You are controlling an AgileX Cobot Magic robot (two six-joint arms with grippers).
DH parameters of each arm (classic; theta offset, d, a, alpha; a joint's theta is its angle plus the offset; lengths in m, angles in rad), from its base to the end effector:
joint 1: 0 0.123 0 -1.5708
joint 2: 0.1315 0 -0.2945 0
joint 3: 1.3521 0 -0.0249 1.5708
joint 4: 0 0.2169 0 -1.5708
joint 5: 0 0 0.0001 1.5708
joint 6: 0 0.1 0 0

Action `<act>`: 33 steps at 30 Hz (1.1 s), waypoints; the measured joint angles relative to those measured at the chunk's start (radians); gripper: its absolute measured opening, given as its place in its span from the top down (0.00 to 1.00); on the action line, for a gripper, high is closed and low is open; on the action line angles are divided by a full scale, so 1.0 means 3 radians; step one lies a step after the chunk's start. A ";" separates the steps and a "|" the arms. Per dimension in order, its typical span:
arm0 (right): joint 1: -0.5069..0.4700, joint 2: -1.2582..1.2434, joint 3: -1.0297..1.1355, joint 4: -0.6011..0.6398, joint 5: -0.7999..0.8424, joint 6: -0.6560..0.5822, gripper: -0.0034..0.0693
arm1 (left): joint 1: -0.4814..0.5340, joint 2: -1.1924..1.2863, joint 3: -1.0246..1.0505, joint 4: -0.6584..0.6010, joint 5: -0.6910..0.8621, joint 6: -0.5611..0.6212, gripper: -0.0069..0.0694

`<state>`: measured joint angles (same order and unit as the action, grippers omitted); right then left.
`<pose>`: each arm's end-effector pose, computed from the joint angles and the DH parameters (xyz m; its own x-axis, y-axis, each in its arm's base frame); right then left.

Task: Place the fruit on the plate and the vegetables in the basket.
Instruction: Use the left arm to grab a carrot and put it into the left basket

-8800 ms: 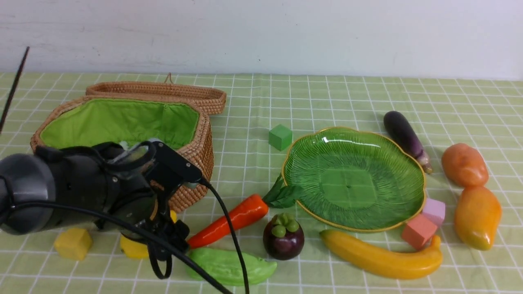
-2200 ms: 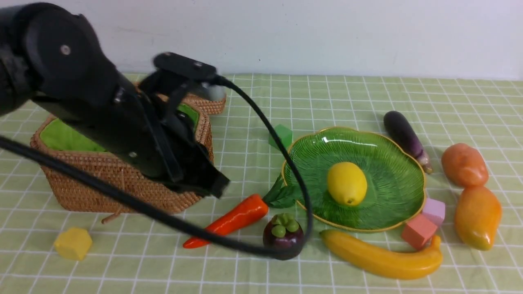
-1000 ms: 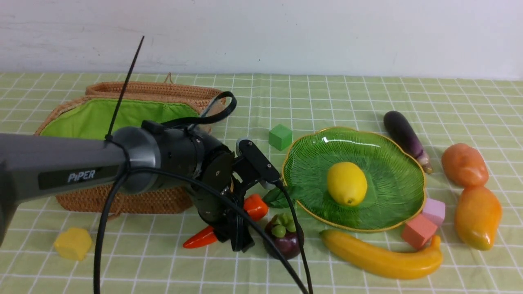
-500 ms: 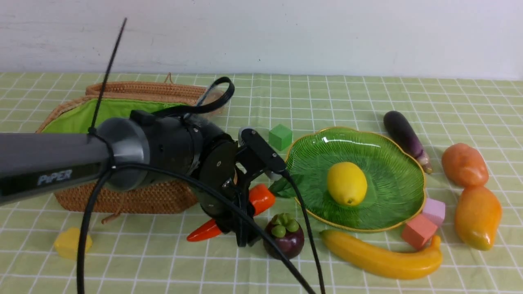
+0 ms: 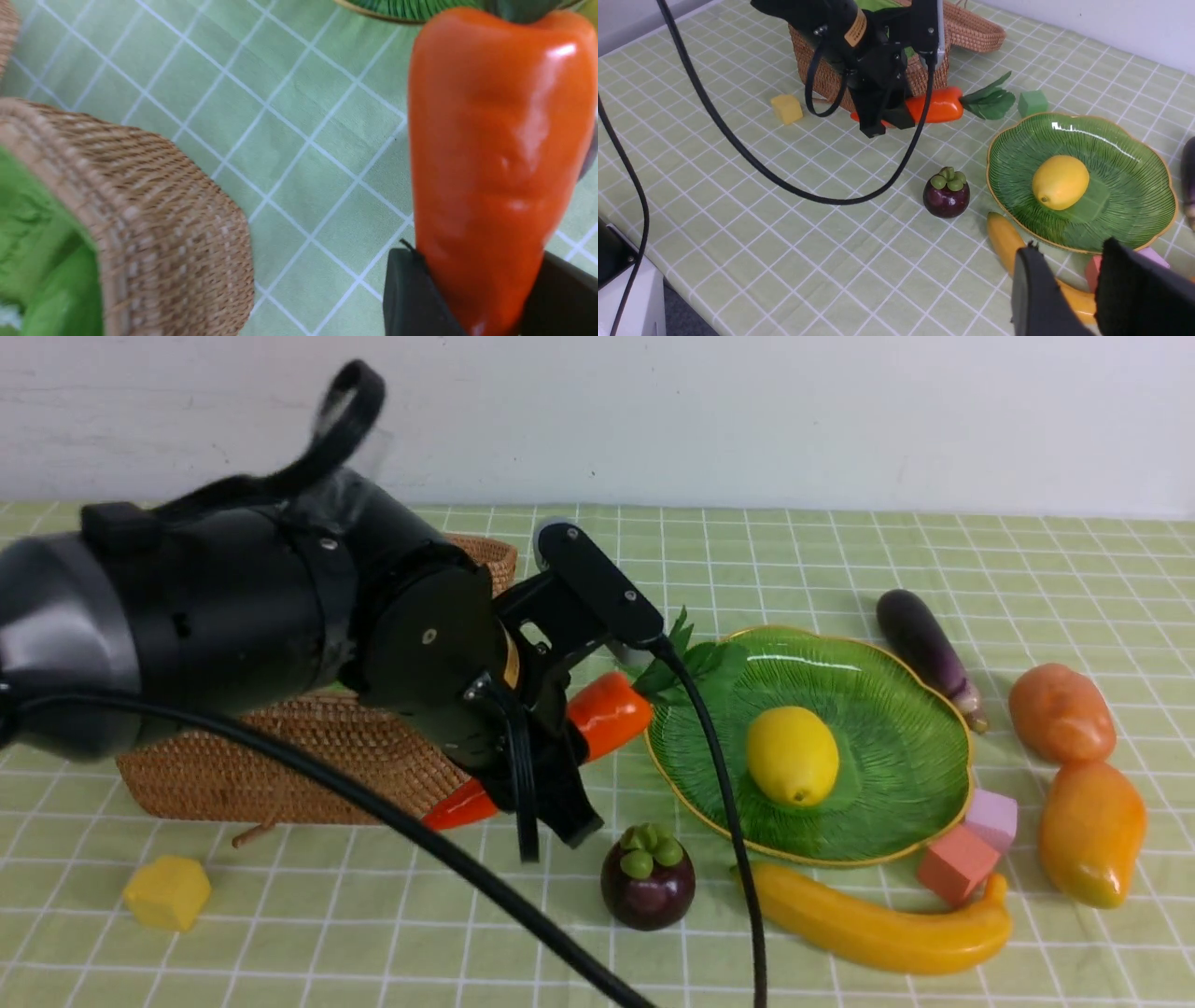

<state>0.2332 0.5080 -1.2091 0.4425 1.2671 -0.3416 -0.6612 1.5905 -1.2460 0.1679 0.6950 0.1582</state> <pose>-0.0278 0.0354 0.4304 -0.3000 -0.2584 -0.9183 -0.6419 0.7668 -0.0061 0.2580 -0.1872 0.3024 -0.4544 0.7109 -0.5368 0.7196 0.6481 0.2493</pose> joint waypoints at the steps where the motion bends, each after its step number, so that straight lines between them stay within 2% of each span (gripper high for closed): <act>1: 0.0000 0.0000 0.0000 0.0000 0.0000 0.0000 0.66 | 0.0000 -0.0040 0.0000 0.0000 -0.0001 0.0000 0.55; 12: 0.0000 0.0000 0.0000 -0.0013 -0.0003 0.0001 0.66 | 0.0000 -0.0287 0.0000 0.0115 0.0013 -0.0020 0.55; 17: 0.0000 0.0000 0.0000 -0.0013 -0.0306 0.0001 0.66 | -0.0002 -0.0341 0.0000 0.0537 -0.0029 -0.0254 0.55; 20: 0.0000 0.0000 0.0000 0.0024 -0.0545 0.0001 0.66 | 0.0028 -0.0372 0.0000 0.0962 -0.0050 -0.0527 0.55; 24: 0.0000 0.0007 0.0000 0.0089 -0.0725 0.0001 0.66 | 0.0241 -0.0379 0.0000 0.1346 -0.0131 -0.0818 0.55; 33: 0.0000 0.0013 0.0000 0.0130 -0.0730 0.0001 0.66 | 0.0803 -0.0360 0.0000 0.1428 -0.0418 -0.0853 0.55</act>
<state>0.2332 0.5120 -1.2091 0.4814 1.0480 -0.3413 -0.4204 1.4826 -1.2460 0.5964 0.5696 -0.0978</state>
